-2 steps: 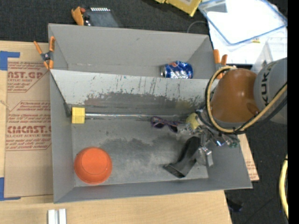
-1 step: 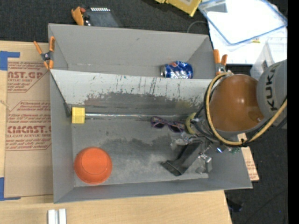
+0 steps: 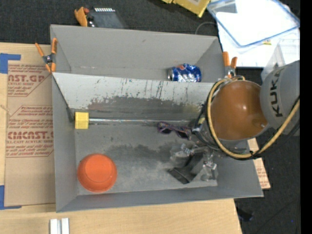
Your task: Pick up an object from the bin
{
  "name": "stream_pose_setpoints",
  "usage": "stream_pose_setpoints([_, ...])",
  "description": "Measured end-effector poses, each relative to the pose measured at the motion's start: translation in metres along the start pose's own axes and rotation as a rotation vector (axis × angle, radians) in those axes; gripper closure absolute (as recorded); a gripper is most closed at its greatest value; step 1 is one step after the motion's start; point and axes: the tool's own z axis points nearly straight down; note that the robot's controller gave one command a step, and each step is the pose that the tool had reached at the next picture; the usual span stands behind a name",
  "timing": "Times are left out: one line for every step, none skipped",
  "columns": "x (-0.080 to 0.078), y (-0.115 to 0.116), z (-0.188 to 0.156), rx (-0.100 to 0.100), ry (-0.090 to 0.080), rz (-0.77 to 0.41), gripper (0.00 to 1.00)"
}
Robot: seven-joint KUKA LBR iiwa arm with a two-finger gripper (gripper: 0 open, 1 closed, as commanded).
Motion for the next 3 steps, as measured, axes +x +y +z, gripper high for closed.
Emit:
stream_pose_setpoints([0.026,-0.057,0.047,0.005,-0.004,-0.248,0.00])
stream_pose_setpoints([0.025,-0.027,0.042,0.017,-0.016,-0.540,1.00])
stream_pose_setpoints([0.025,-0.027,0.042,0.017,-0.016,-0.540,1.00])
